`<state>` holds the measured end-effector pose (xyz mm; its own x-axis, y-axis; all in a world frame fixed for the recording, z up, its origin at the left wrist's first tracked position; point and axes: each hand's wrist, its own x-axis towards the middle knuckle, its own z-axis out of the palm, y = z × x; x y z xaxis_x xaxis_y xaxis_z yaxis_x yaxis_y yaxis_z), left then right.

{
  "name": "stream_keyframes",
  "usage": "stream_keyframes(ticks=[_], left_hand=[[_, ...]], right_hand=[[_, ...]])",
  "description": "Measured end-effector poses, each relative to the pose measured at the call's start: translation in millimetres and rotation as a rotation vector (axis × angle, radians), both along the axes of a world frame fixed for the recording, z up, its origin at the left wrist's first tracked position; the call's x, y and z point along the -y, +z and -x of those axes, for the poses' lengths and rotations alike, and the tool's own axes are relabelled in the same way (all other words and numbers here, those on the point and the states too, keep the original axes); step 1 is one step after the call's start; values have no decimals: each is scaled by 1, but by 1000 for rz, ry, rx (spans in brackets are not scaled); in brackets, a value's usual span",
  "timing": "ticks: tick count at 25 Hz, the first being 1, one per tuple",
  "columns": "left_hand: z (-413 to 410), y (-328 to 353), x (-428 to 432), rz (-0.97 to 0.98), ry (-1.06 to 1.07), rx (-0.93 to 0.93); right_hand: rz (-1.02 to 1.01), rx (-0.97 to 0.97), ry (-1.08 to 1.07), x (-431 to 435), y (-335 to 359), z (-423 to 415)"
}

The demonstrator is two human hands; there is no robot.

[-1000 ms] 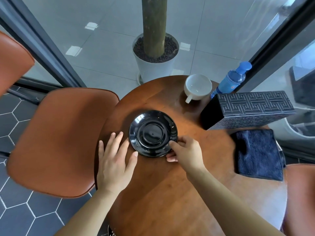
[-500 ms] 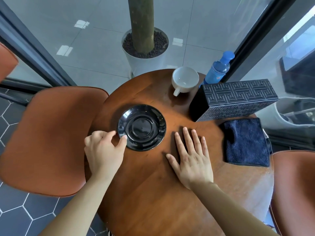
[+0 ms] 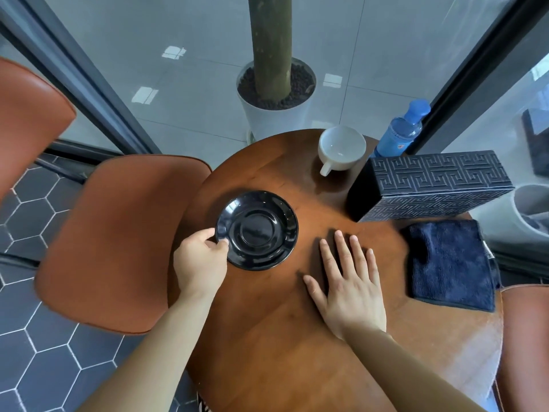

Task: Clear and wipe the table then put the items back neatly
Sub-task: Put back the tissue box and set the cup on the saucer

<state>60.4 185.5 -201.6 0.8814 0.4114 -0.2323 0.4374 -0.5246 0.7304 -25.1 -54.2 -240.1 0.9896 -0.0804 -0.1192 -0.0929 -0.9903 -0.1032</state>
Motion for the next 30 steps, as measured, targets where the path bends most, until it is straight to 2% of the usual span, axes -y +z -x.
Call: stream_keyframes(ticks=[13,30], left_hand=[[9,-5,-64,147,260,-12],[5,-24,-77,198,253,20]], right_hand=[[29,54,6,0,-3,1],[15,97,5,0,-5,2]])
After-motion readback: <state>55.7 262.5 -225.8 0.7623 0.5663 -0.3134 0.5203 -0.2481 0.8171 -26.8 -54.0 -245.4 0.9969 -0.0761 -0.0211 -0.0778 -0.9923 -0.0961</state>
